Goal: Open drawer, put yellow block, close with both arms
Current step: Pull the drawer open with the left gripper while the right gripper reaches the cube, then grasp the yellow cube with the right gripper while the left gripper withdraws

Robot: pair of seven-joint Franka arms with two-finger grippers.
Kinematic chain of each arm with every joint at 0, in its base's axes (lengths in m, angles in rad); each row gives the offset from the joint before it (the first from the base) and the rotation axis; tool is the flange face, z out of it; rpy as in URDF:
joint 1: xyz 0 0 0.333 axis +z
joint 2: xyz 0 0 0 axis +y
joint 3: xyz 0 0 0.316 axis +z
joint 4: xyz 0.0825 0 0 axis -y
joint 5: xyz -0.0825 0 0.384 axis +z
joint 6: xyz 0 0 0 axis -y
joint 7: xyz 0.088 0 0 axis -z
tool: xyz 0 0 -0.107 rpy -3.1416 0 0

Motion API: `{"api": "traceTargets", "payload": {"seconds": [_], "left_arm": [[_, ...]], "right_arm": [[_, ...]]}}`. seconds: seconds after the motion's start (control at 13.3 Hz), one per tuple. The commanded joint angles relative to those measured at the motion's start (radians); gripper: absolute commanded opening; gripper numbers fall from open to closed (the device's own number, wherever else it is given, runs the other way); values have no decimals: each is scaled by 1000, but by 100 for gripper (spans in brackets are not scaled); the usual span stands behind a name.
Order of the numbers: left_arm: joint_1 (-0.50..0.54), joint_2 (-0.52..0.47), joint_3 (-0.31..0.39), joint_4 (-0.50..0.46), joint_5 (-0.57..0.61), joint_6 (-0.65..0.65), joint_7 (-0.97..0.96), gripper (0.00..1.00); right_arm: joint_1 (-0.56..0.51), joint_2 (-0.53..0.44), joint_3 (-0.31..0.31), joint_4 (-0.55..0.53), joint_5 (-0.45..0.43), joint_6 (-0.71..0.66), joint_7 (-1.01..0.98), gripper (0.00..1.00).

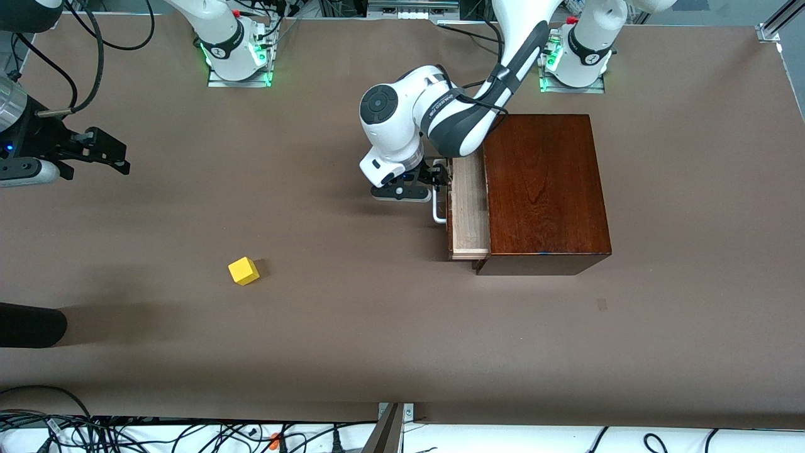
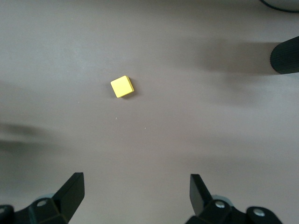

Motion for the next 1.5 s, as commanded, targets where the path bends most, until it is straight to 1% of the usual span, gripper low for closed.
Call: {"api": "traceTargets", "payload": {"seconds": [0.0,0.22,0.38,0.53,0.6,0.67,0.75,0.82,0.9,0.97,1.05,1.2,1.35,1.43], "left_arm": [[-25,33,-18,55,-57,30,-20,100],[-23,16,-16,55,-52,22,-4,100],[-11,-26,-15,55,-48,7,-2,100],[-9,-69,-9,55,-51,-80,47,100],[-6,-89,-4,55,-49,-117,94,100],[17,-115,-3,55,-51,-139,146,100],[47,-141,-4,55,-52,-165,186,100],[81,-164,-10,56,-54,-192,240,100],[112,-194,-10,59,-55,-223,292,100],[145,-220,-6,108,-54,-267,340,100],[181,-224,-7,159,-54,-327,384,100],[254,-232,-6,225,-55,-444,488,100],[368,-250,-15,242,-63,-475,602,100],[420,-275,-13,242,-92,-475,657,100]], "right_arm": [[-16,14,1,15,0,23,-9,100],[-16,54,2,15,-13,31,-9,100],[-16,93,2,15,-11,33,-9,100],[-13,124,2,15,-8,43,-9,100],[-11,155,4,15,-7,48,-11,100],[-10,184,4,17,-1,48,-11,100],[-7,192,7,15,-2,56,-21,100],[-1,227,13,12,3,80,-49,100],[10,276,14,7,6,133,-76,100],[15,316,16,3,6,184,-86,100],[22,353,17,1,6,221,-86,100],[33,422,45,0,6,293,-91,100],[33,481,66,-2,6,359,-173,100],[33,515,71,-3,6,396,-222,100]]}}
